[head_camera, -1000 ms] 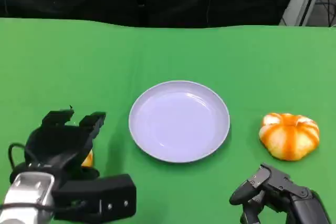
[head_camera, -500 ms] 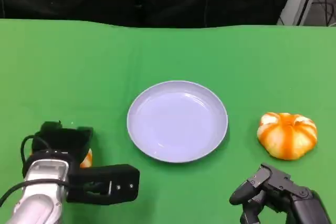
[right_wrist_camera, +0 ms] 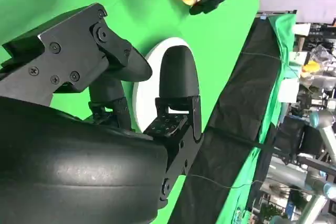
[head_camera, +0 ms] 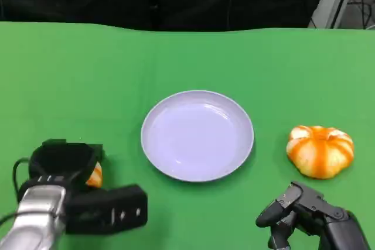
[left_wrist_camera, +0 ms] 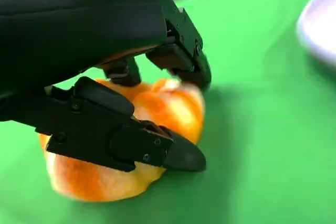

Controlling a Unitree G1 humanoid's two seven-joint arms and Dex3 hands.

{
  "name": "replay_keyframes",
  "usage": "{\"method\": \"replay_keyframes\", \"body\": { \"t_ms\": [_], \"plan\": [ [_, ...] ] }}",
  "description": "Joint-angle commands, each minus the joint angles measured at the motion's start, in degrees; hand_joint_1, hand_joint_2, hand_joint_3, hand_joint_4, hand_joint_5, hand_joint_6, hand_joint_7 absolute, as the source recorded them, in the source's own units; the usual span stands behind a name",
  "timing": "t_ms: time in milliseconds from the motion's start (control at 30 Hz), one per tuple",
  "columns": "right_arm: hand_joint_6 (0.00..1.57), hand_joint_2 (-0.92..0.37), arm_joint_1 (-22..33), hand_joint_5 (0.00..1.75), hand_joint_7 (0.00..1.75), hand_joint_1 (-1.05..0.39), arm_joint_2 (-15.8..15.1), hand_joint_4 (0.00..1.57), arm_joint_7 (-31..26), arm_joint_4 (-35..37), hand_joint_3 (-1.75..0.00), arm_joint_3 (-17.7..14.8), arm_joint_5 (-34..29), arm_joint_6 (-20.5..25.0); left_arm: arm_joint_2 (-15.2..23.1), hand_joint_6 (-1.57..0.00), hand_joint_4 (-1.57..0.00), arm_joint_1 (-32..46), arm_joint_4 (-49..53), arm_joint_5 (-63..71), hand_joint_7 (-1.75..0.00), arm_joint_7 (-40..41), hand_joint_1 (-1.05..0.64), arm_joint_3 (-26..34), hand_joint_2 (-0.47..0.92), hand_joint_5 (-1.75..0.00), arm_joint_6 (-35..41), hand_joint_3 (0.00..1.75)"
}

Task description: Grasp the bread from the table and place it into the plate.

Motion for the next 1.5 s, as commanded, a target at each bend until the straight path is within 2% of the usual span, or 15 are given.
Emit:
{"method": "replay_keyframes", "body": {
  "t_ms": [33, 133, 200, 333, 467, 767, 900, 1067, 1133, 1200, 1433, 1500],
  "plan": [
    [0.70, -0.52, -0.1, 1.63, 1.32, -0.04, 0.0, 0.62, -0.5, -0.2, -1.14, -0.3, 0.0, 0.3, 1.8, -0.59, -0.81, 2.9, -1.7, -2.3, -1.72, 11.9, -0.26, 2.2, 0.89, -1.75, -7.6, 0.25],
    [0.70, -0.52, -0.3, 1.63, 1.31, -0.04, 0.0, 0.63, -0.5, 0.1, -1.14, -0.3, 0.1, 0.2, 2.0, -0.60, -0.81, 3.3, -0.9, -2.9, -1.74, 17.4, -0.23, 2.6, 0.87, -1.75, -11.3, 0.29],
    [0.70, -0.52, -0.6, 1.62, 1.31, -0.03, 0.1, 0.63, -0.5, 0.5, -1.15, -0.4, 0.5, 0.0, 2.2, -0.62, -0.83, 3.4, 0.0, -3.1, -1.75, 22.4, -0.22, 2.8, 0.65, -1.75, -14.8, 0.75],
    [0.70, -0.52, -0.9, 1.63, 1.31, -0.02, 0.0, 0.62, -0.2, 1.3, -1.16, -0.6, 1.2, -0.6, 2.7, -0.64, -0.84, 2.9, 1.7, -3.3, -1.75, 29.5, -0.20, 2.9, 0.52, -1.75, -21.1, 1.01],
    [0.70, -0.53, -0.8, 1.63, 1.31, -0.03, 0.1, 0.63, -0.6, 1.2, -1.15, -0.4, 0.4, -0.4, 3.3, -0.65, -0.87, 2.0, 2.1, -3.5, -1.75, 33.7, -0.18, 2.9, 0.44, -1.75, -27.2, 1.16],
    [0.71, -0.54, -1.0, 1.62, 1.30, -0.02, 0.6, 0.63, -0.9, 0.8, -1.14, -0.2, 0.2, 0.0, 2.6, -0.72, -0.88, -2.1, 0.4, -3.6, -1.61, 33.2, -0.18, 2.5, 0.36, -1.75, -33.5, 1.35],
    [0.70, -0.53, -1.0, 1.63, 1.31, -0.02, 0.4, 0.63, -0.5, 1.2, -1.14, -0.2, 1.2, -0.6, 0.7, -0.76, -0.90, -6.4, 1.5, -3.4, -1.54, 32.3, -0.21, 0.9, 0.31, -1.75, -35.6, 1.43],
    [0.69, -0.54, -0.8, 1.64, 1.30, -0.04, 0.0, 0.62, -0.5, 1.0, -1.12, -0.1, 0.6, -0.3, -1.5, -0.77, -0.90, -9.7, 3.4, -2.8, -1.52, 32.2, -0.21, -0.7, 0.31, -1.75, -36.6, 1.44],
    [0.69, -0.54, -0.9, 1.64, 1.30, -0.03, -0.1, 0.62, -0.5, 1.0, -1.12, -0.2, 0.7, -0.5, -4.5, -0.78, -0.91, -11.7, 5.5, -6.4, -1.54, 28.4, -0.21, -1.3, 0.30, -1.75, -37.7, 1.45],
    [0.70, -0.53, -0.9, 1.63, 1.30, -0.03, -0.2, 0.62, -0.5, 1.1, -1.12, -0.2, 0.7, -0.6, -5.9, -0.78, -0.91, -12.5, 6.5, -8.1, -1.56, 26.4, -0.21, -1.4, 0.29, -1.75, -38.4, 1.46],
    [0.70, -0.53, -0.9, 1.63, 1.30, -0.03, -0.2, 0.63, -0.5, 1.1, -1.13, -0.2, 0.7, -0.6, -6.3, -0.78, -0.91, -12.6, 6.8, -8.2, -1.57, 25.6, -0.21, -0.7, 0.28, -1.75, -38.9, 1.47],
    [0.70, -0.53, -0.5, 1.62, 1.30, -0.02, -0.2, 0.63, -0.8, 1.1, -1.14, 0.1, 0.4, -1.1, -11.9, -0.75, -0.90, -18.4, 12.8, -8.9, -1.60, 20.9, -0.21, -3.3, 0.28, -1.75, -36.8, 1.40]
  ]
}}
